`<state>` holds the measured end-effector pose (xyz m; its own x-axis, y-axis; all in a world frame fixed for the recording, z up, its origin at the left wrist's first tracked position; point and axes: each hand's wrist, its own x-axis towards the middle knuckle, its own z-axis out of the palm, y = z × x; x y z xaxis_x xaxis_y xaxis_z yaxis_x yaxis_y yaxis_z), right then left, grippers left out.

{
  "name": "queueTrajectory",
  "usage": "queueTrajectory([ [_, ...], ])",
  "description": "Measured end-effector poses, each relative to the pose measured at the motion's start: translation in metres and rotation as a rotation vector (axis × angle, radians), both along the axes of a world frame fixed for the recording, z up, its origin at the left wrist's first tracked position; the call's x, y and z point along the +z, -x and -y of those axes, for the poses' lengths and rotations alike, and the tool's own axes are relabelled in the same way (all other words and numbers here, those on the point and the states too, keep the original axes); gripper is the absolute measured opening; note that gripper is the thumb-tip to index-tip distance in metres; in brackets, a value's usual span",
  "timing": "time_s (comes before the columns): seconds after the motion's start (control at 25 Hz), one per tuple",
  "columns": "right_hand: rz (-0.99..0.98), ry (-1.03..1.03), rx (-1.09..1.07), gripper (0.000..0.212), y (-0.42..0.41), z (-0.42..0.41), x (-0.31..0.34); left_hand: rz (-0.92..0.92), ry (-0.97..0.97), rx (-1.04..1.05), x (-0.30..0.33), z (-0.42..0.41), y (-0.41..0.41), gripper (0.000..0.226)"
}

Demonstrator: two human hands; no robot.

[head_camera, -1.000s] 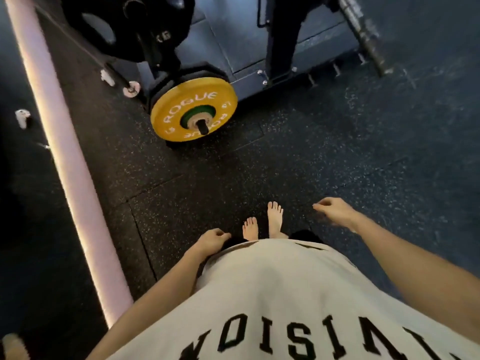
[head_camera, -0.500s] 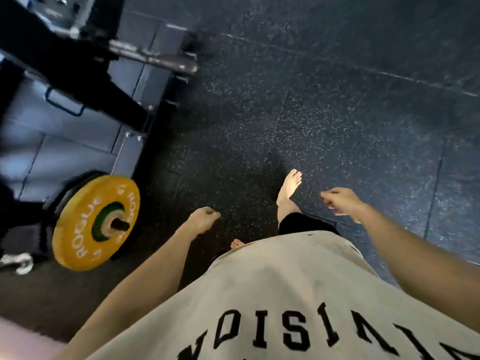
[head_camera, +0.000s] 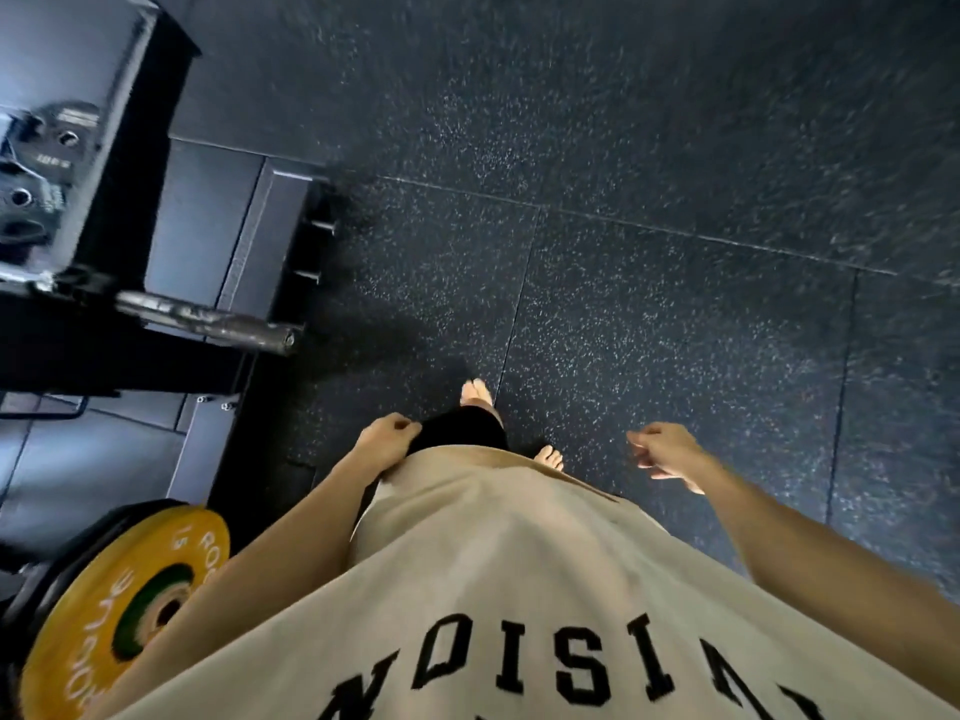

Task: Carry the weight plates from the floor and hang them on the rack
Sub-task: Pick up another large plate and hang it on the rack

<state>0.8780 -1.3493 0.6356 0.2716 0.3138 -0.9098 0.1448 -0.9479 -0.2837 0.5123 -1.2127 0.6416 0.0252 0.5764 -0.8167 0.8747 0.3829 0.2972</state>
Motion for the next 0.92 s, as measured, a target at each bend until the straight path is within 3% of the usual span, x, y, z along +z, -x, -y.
queueTrajectory([
  [0.28,0.037,0.066,0.163,0.013,-0.065,-0.225,-0.006,0.018,0.163,0.018,-0.035,-0.184,-0.060,0.039],
  [0.56,0.128,-0.100,0.191,0.023,-0.115,-0.507,0.014,0.037,0.025,0.172,-0.013,-0.456,-0.088,0.027],
  [0.68,0.095,-0.121,0.203,0.026,-0.121,-0.574,0.007,0.023,0.026,0.185,-0.022,-0.518,-0.103,0.029],
  [0.8,0.095,-0.104,0.292,0.020,-0.144,-0.711,-0.006,0.050,0.089,0.297,-0.036,-0.614,-0.132,0.030],
  [0.92,0.116,-0.104,0.405,0.026,-0.153,-0.847,0.003,0.046,0.078,0.431,-0.026,-0.687,-0.141,0.030],
])
